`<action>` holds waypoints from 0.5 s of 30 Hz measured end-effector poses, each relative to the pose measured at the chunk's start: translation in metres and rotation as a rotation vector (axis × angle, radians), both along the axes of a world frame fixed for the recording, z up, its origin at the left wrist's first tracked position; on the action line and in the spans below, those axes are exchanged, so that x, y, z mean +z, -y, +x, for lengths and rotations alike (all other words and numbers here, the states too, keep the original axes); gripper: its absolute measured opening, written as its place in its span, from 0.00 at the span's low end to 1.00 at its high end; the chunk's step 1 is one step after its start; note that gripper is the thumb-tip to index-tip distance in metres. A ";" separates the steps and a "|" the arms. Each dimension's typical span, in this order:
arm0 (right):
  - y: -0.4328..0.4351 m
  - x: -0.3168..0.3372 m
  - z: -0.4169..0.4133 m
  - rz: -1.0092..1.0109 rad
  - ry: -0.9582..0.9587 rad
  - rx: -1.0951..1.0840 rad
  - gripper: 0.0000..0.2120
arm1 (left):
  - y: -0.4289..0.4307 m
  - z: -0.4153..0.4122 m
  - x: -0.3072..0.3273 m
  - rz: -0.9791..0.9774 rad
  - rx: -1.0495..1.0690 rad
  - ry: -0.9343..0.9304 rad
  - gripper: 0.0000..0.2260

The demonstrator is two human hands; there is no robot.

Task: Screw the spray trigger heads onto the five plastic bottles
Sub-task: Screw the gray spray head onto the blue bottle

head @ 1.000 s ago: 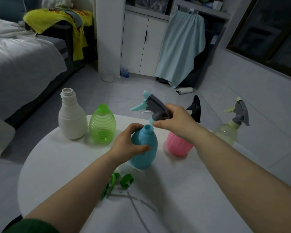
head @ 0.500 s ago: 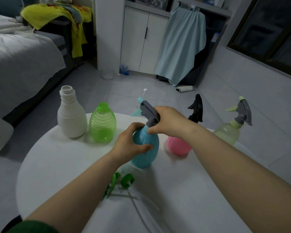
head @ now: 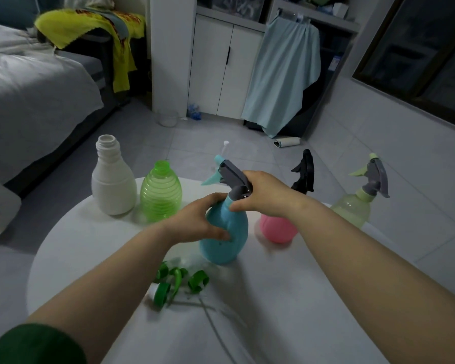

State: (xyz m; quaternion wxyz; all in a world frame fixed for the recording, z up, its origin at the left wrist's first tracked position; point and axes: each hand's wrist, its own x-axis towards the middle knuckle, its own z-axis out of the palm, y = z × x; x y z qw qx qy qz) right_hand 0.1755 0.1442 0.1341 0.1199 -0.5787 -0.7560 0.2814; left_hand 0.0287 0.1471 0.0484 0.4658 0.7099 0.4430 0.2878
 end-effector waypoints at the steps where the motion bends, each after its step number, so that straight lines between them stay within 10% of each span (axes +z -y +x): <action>1: -0.001 0.000 0.001 -0.009 -0.003 0.009 0.10 | -0.002 -0.001 0.001 0.003 0.000 -0.027 0.31; 9: 0.003 -0.004 -0.001 0.083 0.013 -0.063 0.12 | 0.018 0.027 -0.010 0.281 0.382 -0.115 0.33; 15: 0.004 -0.004 0.001 0.071 0.005 -0.043 0.09 | 0.005 0.010 -0.001 0.084 0.096 -0.047 0.31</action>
